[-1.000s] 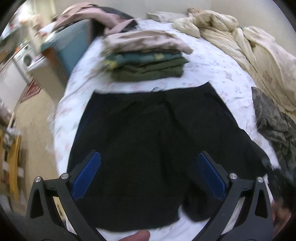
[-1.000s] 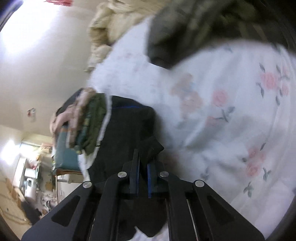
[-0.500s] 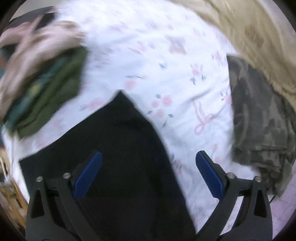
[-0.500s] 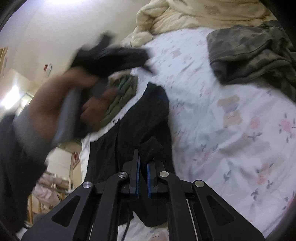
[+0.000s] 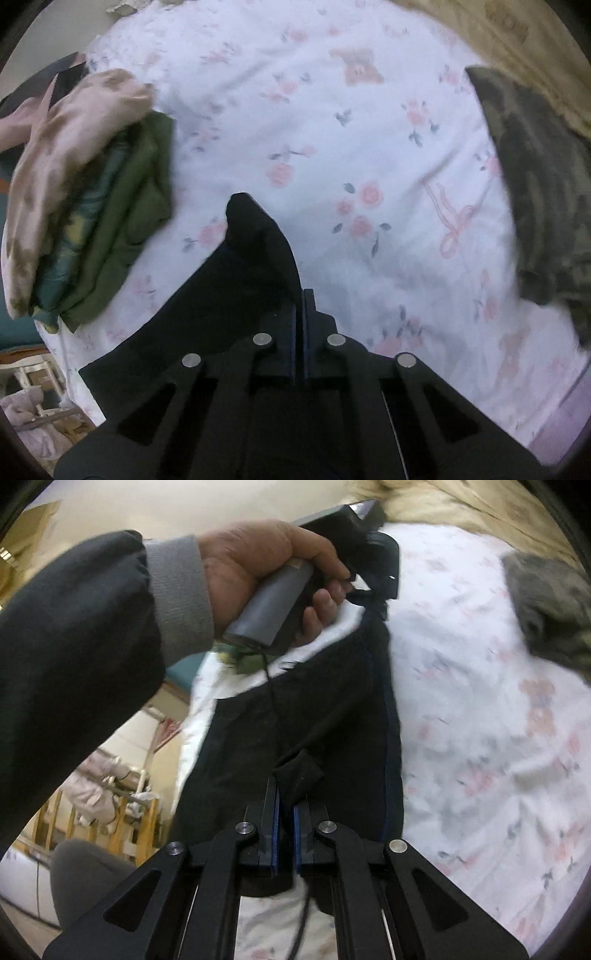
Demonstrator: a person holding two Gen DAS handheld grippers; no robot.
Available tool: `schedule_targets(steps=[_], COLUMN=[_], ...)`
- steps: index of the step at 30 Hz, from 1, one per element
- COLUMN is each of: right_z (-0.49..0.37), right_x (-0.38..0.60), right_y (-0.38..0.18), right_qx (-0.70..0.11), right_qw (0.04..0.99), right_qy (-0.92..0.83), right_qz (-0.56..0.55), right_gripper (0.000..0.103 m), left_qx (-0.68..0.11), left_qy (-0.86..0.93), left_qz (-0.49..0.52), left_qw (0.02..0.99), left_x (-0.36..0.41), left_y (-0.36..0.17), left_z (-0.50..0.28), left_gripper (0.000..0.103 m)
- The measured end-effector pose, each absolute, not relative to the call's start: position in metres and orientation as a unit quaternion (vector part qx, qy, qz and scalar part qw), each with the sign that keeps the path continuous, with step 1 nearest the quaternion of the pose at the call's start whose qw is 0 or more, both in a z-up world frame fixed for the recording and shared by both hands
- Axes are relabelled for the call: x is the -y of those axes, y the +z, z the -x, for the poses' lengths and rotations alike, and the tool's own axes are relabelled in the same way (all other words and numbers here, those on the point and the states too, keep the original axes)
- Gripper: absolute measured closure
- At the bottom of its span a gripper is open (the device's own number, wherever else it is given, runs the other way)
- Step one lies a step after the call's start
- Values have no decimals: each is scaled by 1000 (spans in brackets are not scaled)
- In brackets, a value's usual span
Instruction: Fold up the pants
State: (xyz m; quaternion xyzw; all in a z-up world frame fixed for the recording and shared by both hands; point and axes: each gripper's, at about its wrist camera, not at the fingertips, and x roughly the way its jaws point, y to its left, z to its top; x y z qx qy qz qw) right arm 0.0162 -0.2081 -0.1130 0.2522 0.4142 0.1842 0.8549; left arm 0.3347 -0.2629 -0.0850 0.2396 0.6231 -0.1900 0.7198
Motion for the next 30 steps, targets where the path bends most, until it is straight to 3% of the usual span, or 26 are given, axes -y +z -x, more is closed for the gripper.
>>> schedule_targets(steps=[8,13,21,30], right_z=[-19,-27,-43,-58], right_x=[154,115,13,-27], right_y=[-91,-81,-110,-162], right_qx=[-393,-392,-458,-519], right_qw=[838,822,781,745], right_qy=[295,354,405,405], right_qz=[-236,-214,-129,-113], right_gripper=[98,98,98,98], left_qx=[-586,-576,-592,-610], left_qy=[-186,-166,-102,-64], left_qz=[-234,-211,-163,-116], left_qw=[753,772,783,781], left_x=[170,102,-25,-92], left_y=[-10,3,-37,-113], left_z=[-331,-334,-335,-343], left_gripper=[103,103,103,103])
